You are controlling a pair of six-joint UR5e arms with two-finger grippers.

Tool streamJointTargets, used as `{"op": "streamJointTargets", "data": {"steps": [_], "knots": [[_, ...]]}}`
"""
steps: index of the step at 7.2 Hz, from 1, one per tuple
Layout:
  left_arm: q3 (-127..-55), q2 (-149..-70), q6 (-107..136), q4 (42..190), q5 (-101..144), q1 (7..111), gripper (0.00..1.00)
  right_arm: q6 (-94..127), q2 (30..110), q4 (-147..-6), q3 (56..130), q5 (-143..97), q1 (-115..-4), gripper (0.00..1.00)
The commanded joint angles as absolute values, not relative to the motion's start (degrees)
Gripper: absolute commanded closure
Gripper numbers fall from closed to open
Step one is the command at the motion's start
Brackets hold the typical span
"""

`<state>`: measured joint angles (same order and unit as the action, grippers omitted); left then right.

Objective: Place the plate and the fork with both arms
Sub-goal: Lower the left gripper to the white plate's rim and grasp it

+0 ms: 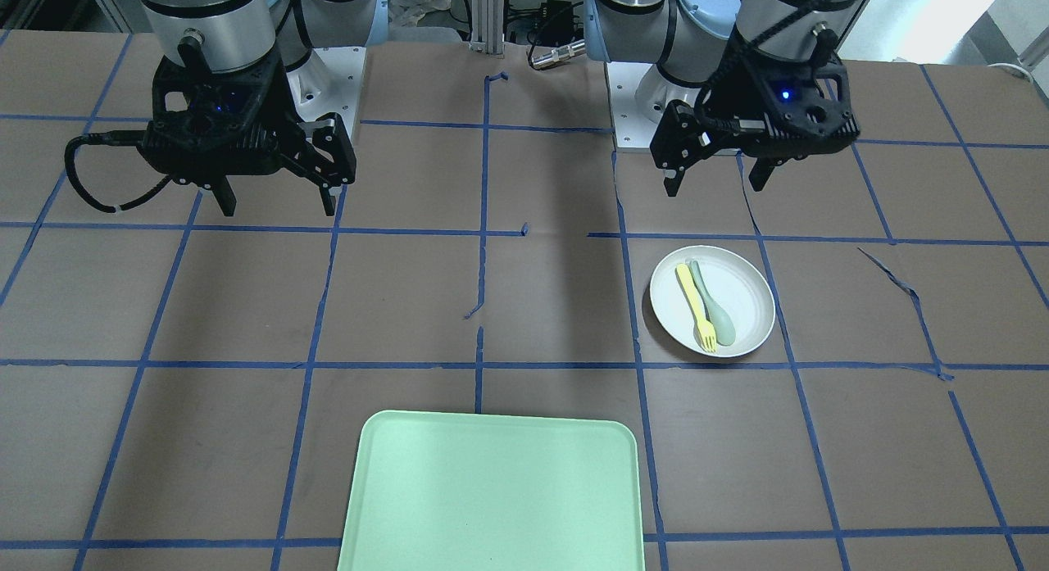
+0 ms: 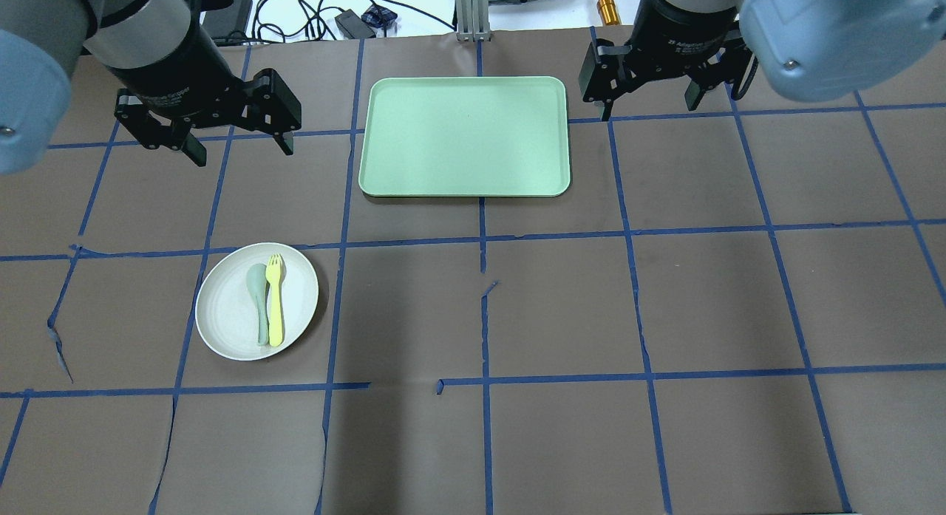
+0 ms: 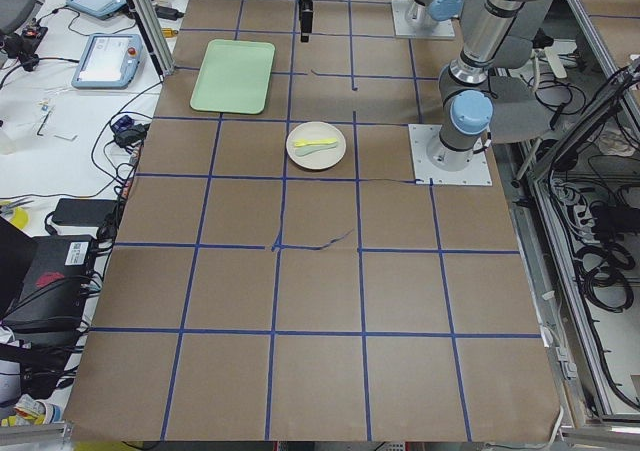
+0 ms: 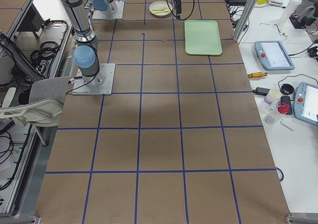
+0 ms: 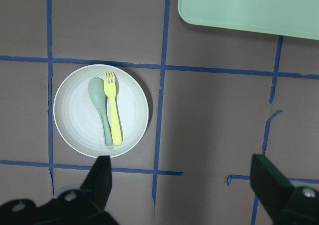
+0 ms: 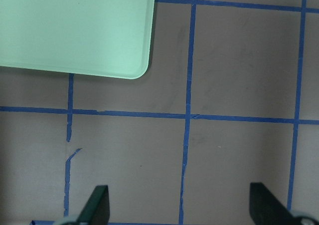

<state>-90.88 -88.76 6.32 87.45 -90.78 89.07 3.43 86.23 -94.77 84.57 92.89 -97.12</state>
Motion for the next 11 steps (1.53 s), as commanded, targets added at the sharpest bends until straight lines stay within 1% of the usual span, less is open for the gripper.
{"op": "streamJointTargets", "data": {"steps": [1, 3, 4, 5, 6, 7, 8, 9, 10, 11], "knots": [[-101.44, -91.13, -3.1, 76.73, -90.88, 80.29, 0.0, 3.43, 86.22, -94.66, 84.81, 92.9, -97.12, 0.0], [-116.04, -92.54, -11.71, 57.83, -90.71, 72.12, 0.0, 3.43, 86.22, -94.66, 84.99, 92.9, -97.12, 0.0], [-120.19, -94.29, -19.61, 54.35, -89.92, 67.37, 0.02, 3.43, 86.22, -94.75, 85.08, 92.9, -97.12, 0.0], [-121.97, -95.87, -21.86, 53.19, -89.48, 64.19, 0.07, 3.43, 86.13, -94.75, 85.08, 92.9, -97.12, 0.0], [-122.95, -97.37, -25.28, 52.13, -89.65, 62.42, 0.08, 3.34, 86.13, -94.75, 84.9, 92.9, -97.12, 0.0], [-123.92, -98.34, -26.18, 50.73, -89.47, 62.14, 0.14, 3.34, 86.13, -94.83, 85.08, 92.99, -97.12, 0.0], [-125.23, -99.31, -26.19, 48.54, -89.47, 61.88, 0.23, 3.43, 86.13, -94.83, 85.08, 92.9, -97.12, 0.0], [-126.81, -100.45, -26.19, 46.6, -89.47, 61.79, 0.44, 3.43, 86.13, -94.83, 84.99, 92.99, -97.12, 0.0], [-127.17, -100.89, -26.19, 45.71, -89.65, 61.79, 0.57, 3.43, 86.13, -94.83, 84.9, 92.99, -97.12, 0.0], [-127.18, -101.25, -26.19, 45.96, -89.91, 61.7, 0.86, 3.43, 86.22, -94.75, 84.99, 92.99, -97.12, 0.0]]}}
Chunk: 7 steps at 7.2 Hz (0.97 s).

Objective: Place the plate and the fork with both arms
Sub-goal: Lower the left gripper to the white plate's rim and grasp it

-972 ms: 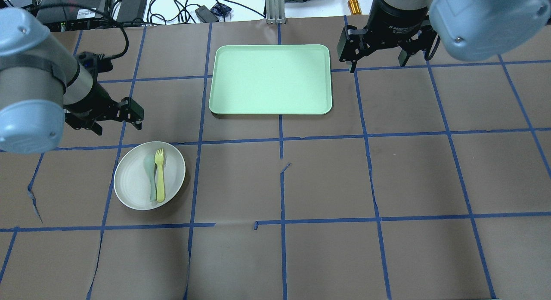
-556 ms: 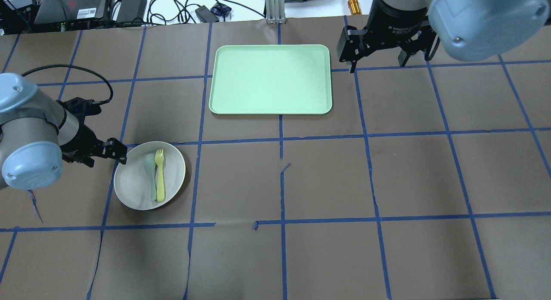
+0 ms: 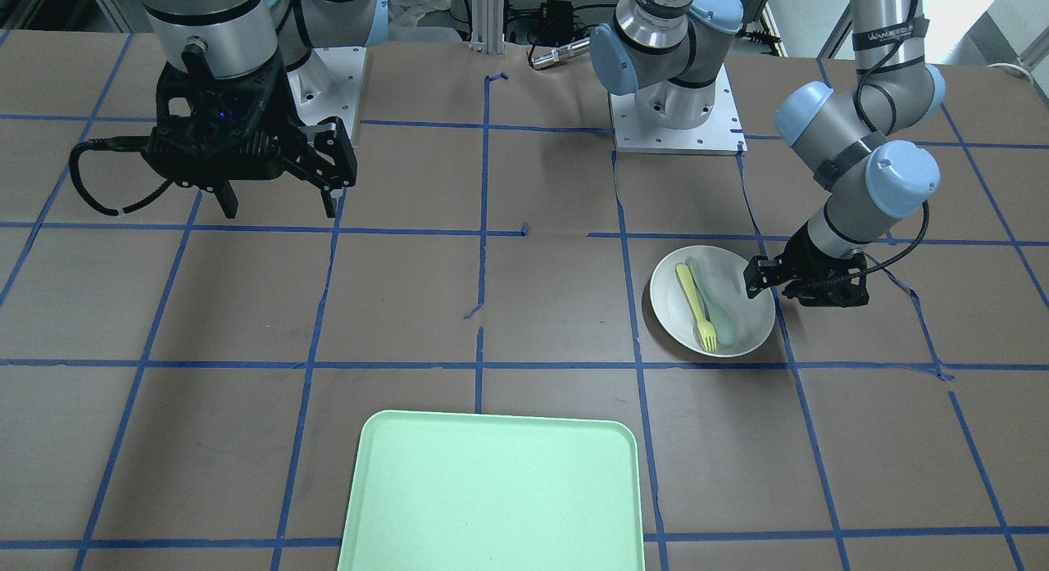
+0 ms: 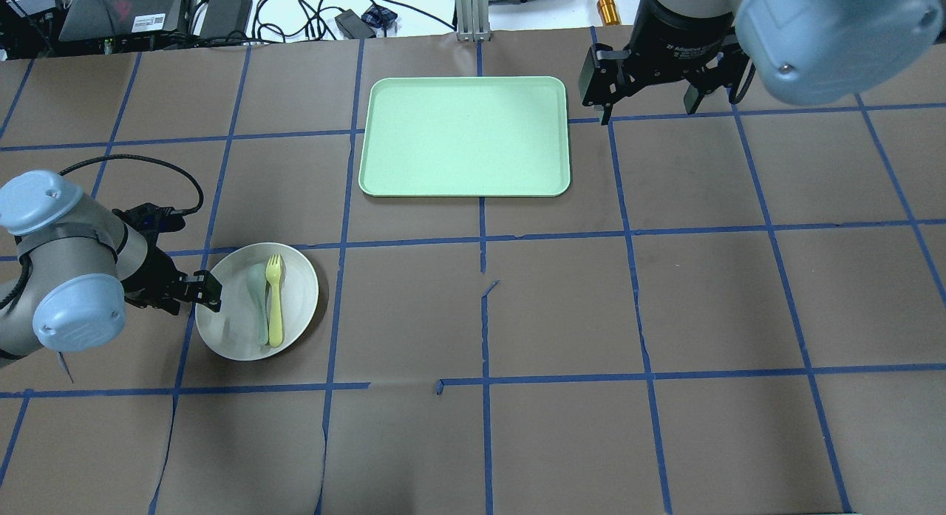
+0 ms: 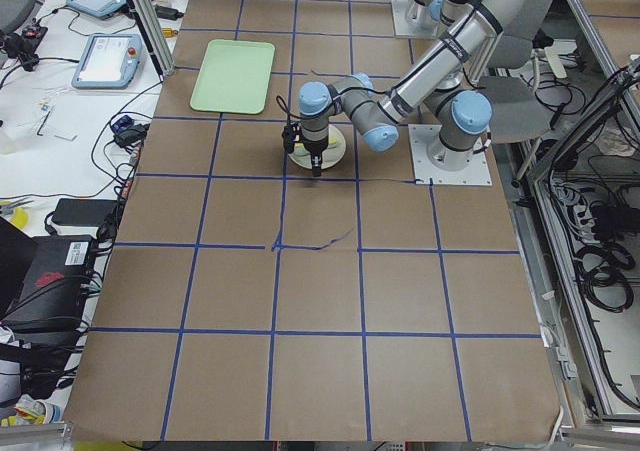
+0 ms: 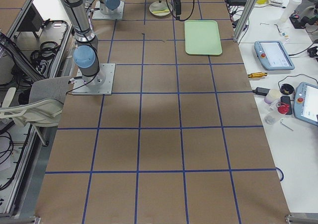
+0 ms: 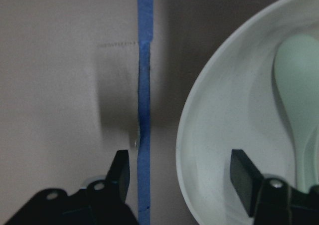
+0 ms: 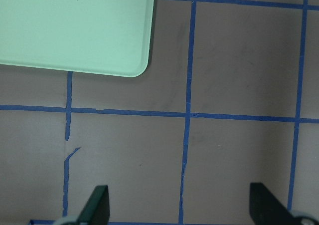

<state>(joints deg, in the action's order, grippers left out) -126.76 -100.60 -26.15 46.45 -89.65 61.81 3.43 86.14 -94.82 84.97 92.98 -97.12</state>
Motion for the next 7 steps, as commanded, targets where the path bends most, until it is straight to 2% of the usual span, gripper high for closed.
{"op": "streamJointTargets", "data": {"steps": [1, 4, 6, 7], "knots": [[-127.0, -101.25, -26.37, 46.23, -90.0, 61.44, 1.0, 3.43, 86.13, -94.75, 84.99, 92.99, -97.12, 0.0], [-124.56, -101.34, -26.11, 49.02, -84.42, 61.44, 1.0, 3.43, 86.13, -94.75, 84.82, 92.99, -97.12, 0.0], [-115.54, -103.0, -18.7, 57.71, -69.15, 64.57, 1.0, 3.43, 86.13, -94.83, 84.99, 92.99, -97.12, 0.0], [-110.44, -105.62, -14.8, 58.18, -67.95, 70.26, 1.0, 3.34, 86.13, -94.83, 84.99, 92.99, -97.12, 0.0]]}}
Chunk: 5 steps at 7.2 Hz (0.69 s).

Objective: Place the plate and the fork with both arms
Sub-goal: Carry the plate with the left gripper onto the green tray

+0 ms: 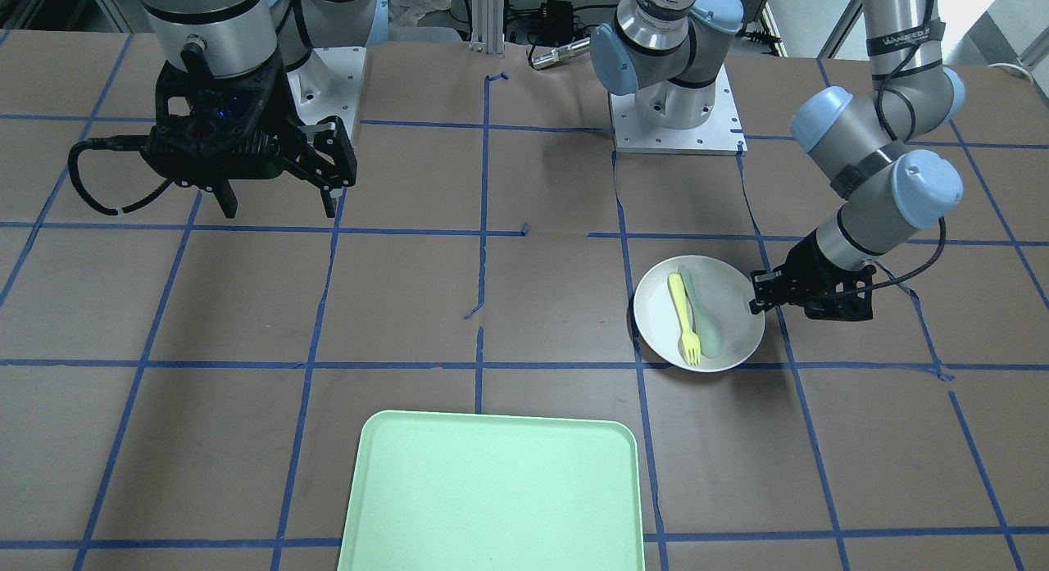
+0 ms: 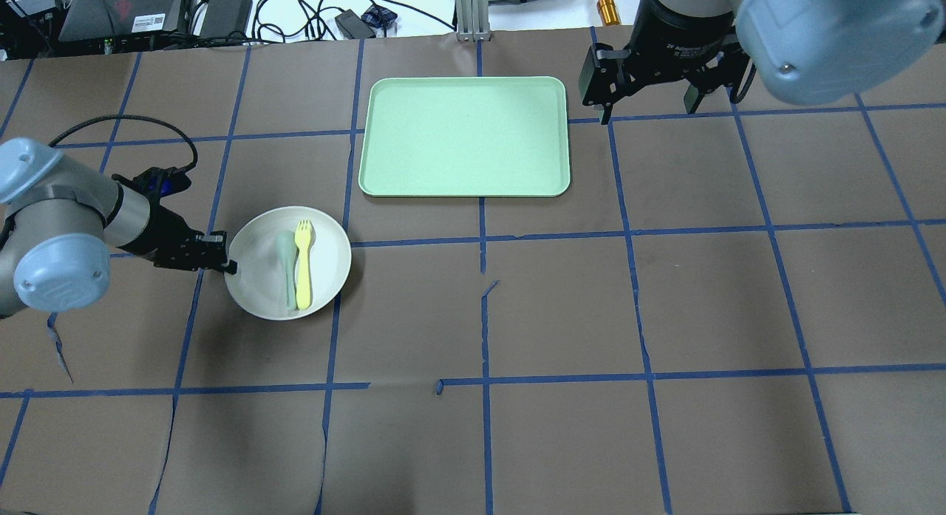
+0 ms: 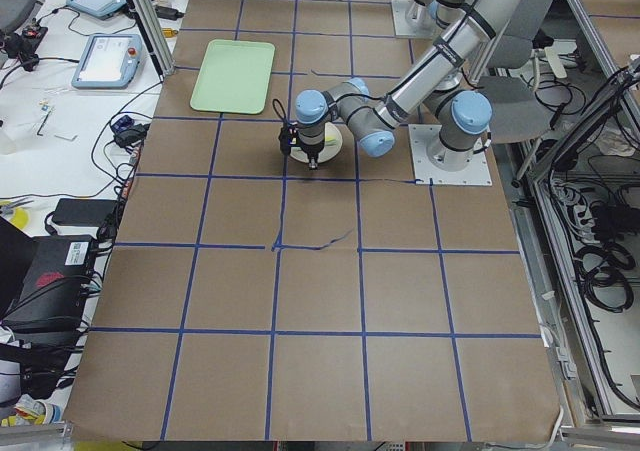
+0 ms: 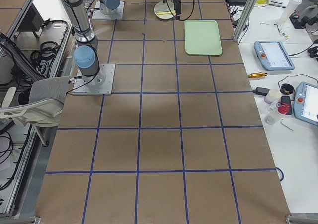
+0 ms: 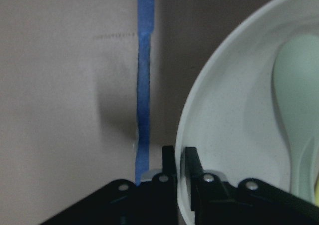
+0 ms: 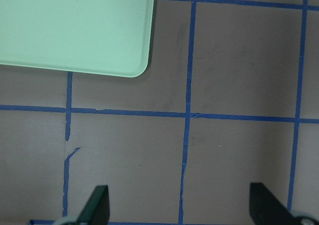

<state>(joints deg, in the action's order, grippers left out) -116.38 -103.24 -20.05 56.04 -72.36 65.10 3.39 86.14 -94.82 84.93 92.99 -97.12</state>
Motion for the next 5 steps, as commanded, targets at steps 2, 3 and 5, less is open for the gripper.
{"op": "streamJointTargets", "data": {"steps": [2, 3, 5], "knots": [[-97.19, -114.82, -7.76, 58.36, -65.58, 79.32, 1.0, 3.43, 86.13, -94.83, 85.08, 92.99, -97.12, 0.0], [-91.29, -119.83, -4.34, 58.45, -66.44, 84.67, 1.0, 3.34, 86.13, -94.83, 85.08, 92.99, -97.12, 0.0], [-78.54, -130.2, -1.06, 58.45, -67.32, 89.63, 1.0, 3.43, 86.13, -94.83, 84.99, 92.99, -97.12, 0.0]]}}
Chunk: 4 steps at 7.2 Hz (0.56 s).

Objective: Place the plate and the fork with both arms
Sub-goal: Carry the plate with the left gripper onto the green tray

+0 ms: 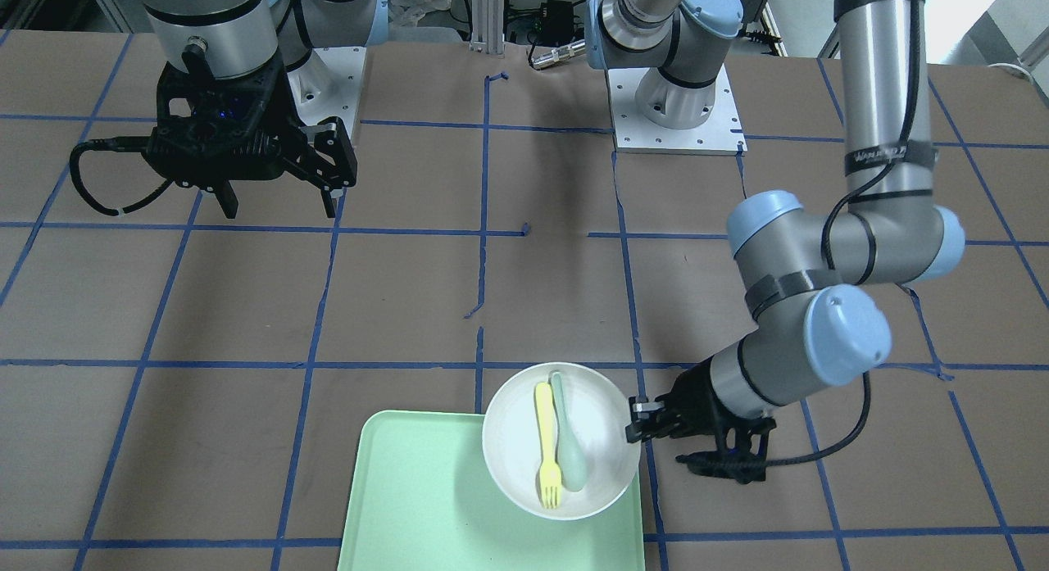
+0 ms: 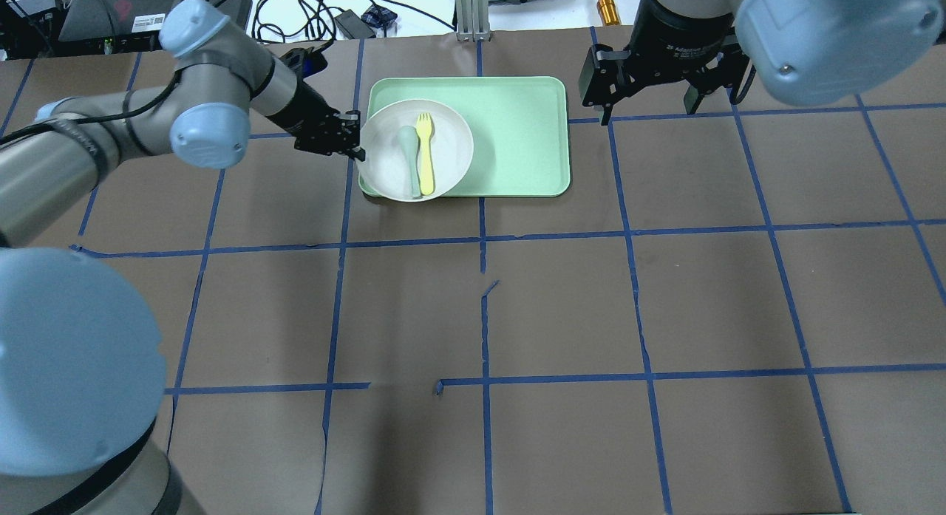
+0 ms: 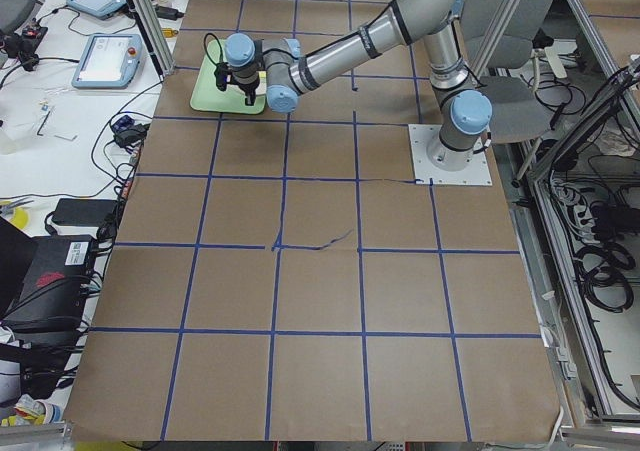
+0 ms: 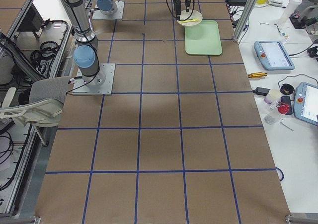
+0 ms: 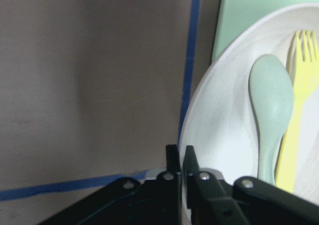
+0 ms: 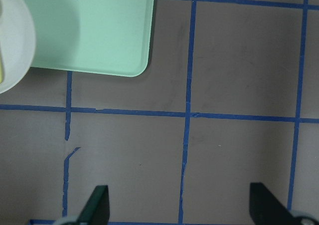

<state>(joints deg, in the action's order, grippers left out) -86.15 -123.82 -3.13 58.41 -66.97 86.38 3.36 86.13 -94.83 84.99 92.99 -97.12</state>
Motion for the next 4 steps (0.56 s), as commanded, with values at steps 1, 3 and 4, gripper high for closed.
{"op": "streamJointTargets", "data": {"steps": [1, 3, 4], "knots": [[-76.05, -133.82, 0.25, 58.36, -67.76, 91.21, 1.0, 3.34, 86.13, -94.83, 84.73, 92.99, -97.12, 0.0], [-75.41, -135.96, 0.36, 56.96, -69.78, 91.49, 0.92, 3.34, 86.13, -94.83, 84.9, 92.99, -97.12, 0.0], [-76.11, -135.1, -0.34, 53.47, -69.87, 91.41, 0.08, 3.34, 86.13, -94.83, 84.82, 92.99, -97.12, 0.0]]}}
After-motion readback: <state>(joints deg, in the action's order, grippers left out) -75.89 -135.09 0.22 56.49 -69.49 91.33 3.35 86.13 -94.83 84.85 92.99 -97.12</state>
